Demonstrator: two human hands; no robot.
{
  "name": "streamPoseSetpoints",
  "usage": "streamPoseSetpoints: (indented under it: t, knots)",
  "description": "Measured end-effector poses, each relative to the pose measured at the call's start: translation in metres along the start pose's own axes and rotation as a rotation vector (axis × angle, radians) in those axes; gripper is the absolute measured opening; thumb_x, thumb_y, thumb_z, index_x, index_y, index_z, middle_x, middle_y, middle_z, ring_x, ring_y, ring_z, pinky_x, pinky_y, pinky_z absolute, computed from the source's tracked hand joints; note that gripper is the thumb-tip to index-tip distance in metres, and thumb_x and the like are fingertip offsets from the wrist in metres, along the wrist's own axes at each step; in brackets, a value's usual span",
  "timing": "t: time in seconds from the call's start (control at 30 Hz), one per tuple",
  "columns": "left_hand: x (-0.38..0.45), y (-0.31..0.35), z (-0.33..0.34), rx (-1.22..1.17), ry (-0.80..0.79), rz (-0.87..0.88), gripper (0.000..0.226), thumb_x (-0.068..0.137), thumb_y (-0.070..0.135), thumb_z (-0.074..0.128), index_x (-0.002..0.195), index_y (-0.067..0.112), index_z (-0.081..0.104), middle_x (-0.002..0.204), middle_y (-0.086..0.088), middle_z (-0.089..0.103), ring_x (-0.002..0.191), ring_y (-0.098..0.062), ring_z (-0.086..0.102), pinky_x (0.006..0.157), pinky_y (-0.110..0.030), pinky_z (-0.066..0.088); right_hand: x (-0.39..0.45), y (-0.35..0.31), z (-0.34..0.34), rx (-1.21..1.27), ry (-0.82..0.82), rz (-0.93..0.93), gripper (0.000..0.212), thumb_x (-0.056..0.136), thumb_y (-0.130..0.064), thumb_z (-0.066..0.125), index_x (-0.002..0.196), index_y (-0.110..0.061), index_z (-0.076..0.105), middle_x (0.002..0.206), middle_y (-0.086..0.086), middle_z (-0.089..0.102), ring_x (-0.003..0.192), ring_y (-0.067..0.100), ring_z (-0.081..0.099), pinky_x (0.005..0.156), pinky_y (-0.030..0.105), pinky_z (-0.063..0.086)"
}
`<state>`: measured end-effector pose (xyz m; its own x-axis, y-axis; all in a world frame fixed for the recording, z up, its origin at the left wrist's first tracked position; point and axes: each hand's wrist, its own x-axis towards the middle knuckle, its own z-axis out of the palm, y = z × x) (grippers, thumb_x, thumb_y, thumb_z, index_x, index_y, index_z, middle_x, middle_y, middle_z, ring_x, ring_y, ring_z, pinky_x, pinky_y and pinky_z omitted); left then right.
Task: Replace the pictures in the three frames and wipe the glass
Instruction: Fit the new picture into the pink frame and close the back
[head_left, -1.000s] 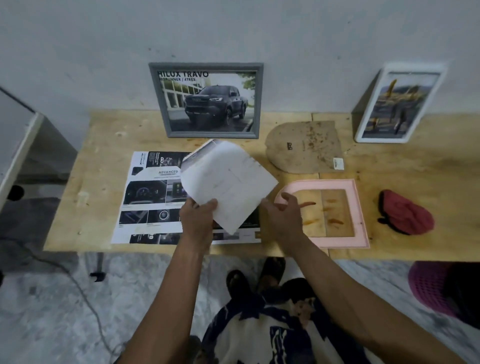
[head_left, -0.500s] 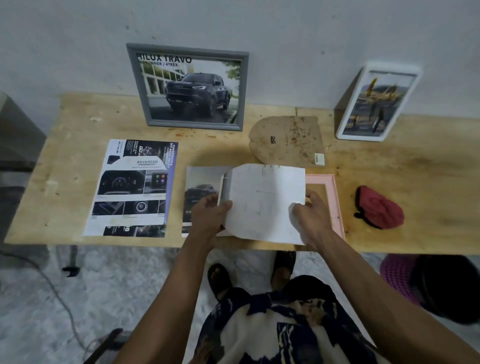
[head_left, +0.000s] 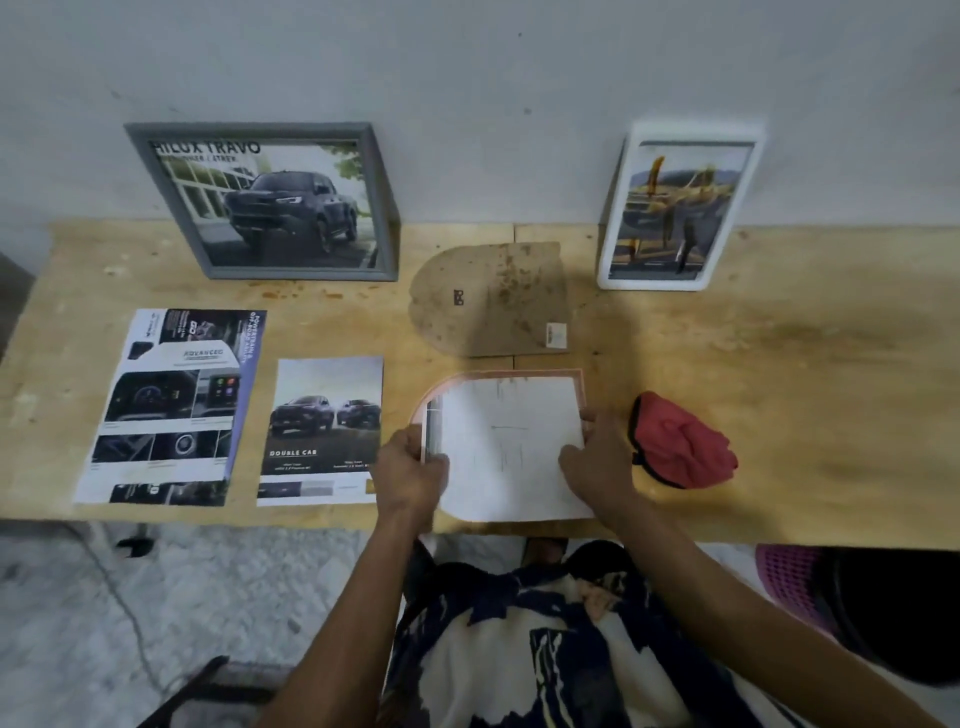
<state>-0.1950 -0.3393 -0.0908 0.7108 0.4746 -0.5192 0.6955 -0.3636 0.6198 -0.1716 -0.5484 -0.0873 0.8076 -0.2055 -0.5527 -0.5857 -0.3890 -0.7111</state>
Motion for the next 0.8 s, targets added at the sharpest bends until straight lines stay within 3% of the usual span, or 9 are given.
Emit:
streamPoseSetpoints:
  t: [0.13,0.27,0.37,0.43,0.53,0.63,0.7,0.8]
  knots:
    - [-0.009,0.01,0.009,0.09,0.034,0.017,0.019,0.084,0.01,0.071,0.087,0.02,0.056,0.077,-0.002,0.063,0.074,-0.021,0.058,0.068,-0.024,0.041,0.005,0.007,-0.006,-0.077,-0.018,-0.049,0.026,0.08,0.006,0.052,0.1,-0.009,0.047,0.087,-0.002,0.051,0.077,0.011,0.052,0.057,0.014,0.035]
    - [-0.003,0.008,0.015,0.166,0.076,0.075,0.004,0.085,0.01,0.066,0.082,0.011,0.064,0.075,-0.009,0.067,0.07,-0.026,0.062,0.061,-0.025,0.043,0.009,0.011,-0.006,-0.162,-0.05,-0.077,0.025,0.08,0.0,0.05,0.102,-0.011,0.055,0.093,0.0,0.059,0.081,0.016,0.059,0.058,0.018,0.04]
    - [0.004,0.004,0.016,0.228,0.063,0.135,0.008,0.087,0.01,0.065,0.083,0.004,0.062,0.072,-0.01,0.062,0.067,-0.027,0.057,0.057,-0.026,0.041,0.014,0.014,-0.003,-0.221,-0.044,-0.105,0.024,0.078,0.0,0.049,0.098,-0.011,0.057,0.092,0.001,0.06,0.082,0.021,0.06,0.057,0.02,0.04]
    - [0.007,0.005,0.015,0.248,0.056,0.161,0.009,0.086,0.011,0.066,0.085,0.003,0.062,0.075,-0.01,0.063,0.069,-0.029,0.058,0.061,-0.029,0.045,0.014,0.012,-0.003,-0.251,-0.031,-0.119,0.03,0.08,-0.001,0.052,0.108,-0.009,0.056,0.101,0.002,0.056,0.09,0.021,0.057,0.064,0.021,0.038]
    - [0.008,0.006,0.013,0.292,0.034,0.194,0.008,0.087,0.013,0.066,0.087,0.005,0.064,0.081,-0.008,0.067,0.073,-0.026,0.061,0.067,-0.028,0.048,0.013,0.013,-0.005,-0.335,-0.064,-0.122,0.054,0.088,-0.007,0.055,0.14,-0.007,0.042,0.131,0.008,0.047,0.114,0.021,0.048,0.082,0.015,0.03]
    - [0.012,0.0,0.012,0.404,0.052,0.291,0.009,0.085,0.013,0.066,0.08,0.008,0.06,0.08,-0.01,0.065,0.076,-0.028,0.064,0.061,-0.025,0.044,0.011,0.015,-0.005,-0.442,-0.092,-0.165,0.061,0.09,-0.013,0.057,0.146,-0.009,0.034,0.137,0.011,0.04,0.122,0.024,0.042,0.088,0.018,0.027]
    - [0.012,-0.002,0.009,0.49,0.066,0.34,0.019,0.082,0.022,0.071,0.095,0.01,0.063,0.1,-0.012,0.061,0.096,-0.03,0.06,0.069,-0.028,0.046,0.008,0.017,-0.005,-0.479,-0.065,-0.179,0.062,0.09,-0.016,0.058,0.147,-0.013,0.034,0.141,0.011,0.037,0.126,0.024,0.039,0.095,0.024,0.032]
    - [0.011,-0.005,0.005,0.534,-0.049,0.287,0.065,0.08,0.037,0.077,0.137,0.02,0.051,0.141,-0.012,0.037,0.128,-0.036,0.035,0.101,-0.048,0.042,0.004,0.023,-0.003,-0.628,-0.058,-0.239,0.065,0.091,-0.025,0.059,0.15,-0.02,0.03,0.152,0.007,0.029,0.14,0.024,0.025,0.11,0.035,0.03]
